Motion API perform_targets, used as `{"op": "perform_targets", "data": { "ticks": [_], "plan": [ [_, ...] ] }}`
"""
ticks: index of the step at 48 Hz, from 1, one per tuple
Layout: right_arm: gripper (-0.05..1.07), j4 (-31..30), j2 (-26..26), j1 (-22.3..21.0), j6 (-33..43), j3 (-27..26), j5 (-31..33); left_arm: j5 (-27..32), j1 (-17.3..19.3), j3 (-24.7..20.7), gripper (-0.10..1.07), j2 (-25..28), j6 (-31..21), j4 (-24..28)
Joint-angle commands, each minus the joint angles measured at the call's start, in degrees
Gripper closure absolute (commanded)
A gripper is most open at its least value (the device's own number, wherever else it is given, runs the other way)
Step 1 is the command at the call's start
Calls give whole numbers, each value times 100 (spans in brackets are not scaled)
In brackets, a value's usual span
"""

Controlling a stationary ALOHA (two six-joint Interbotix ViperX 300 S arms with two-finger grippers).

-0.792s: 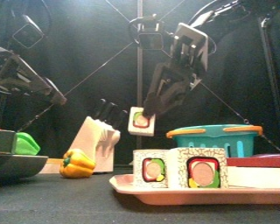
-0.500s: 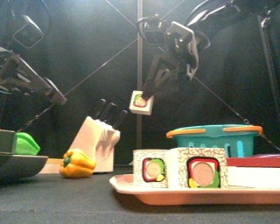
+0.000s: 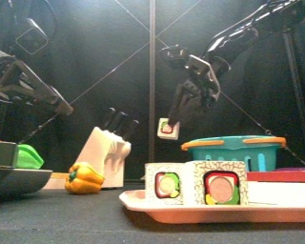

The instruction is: Place sushi piece above plate, grab sushi piece

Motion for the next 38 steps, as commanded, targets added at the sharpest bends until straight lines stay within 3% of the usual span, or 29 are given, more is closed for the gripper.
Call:
{"op": "perform_targets", "data": {
  "ticks": [1,18,31,38],
  "plan": [
    [44,-18,88,0,-53,-105,-141,-18,18,-70,9,0,9,-26],
    [44,-9,949,18,-35,-316,-158,-18,26,-70,9,0,9,-26],
    [42,18,1178,18,0,-422,-167,-18,35,-62,9,0,9,-26],
    [36,70,1266,18,18,-457,-105,-18,26,-62,9,0,9,-26]
  ]
}}
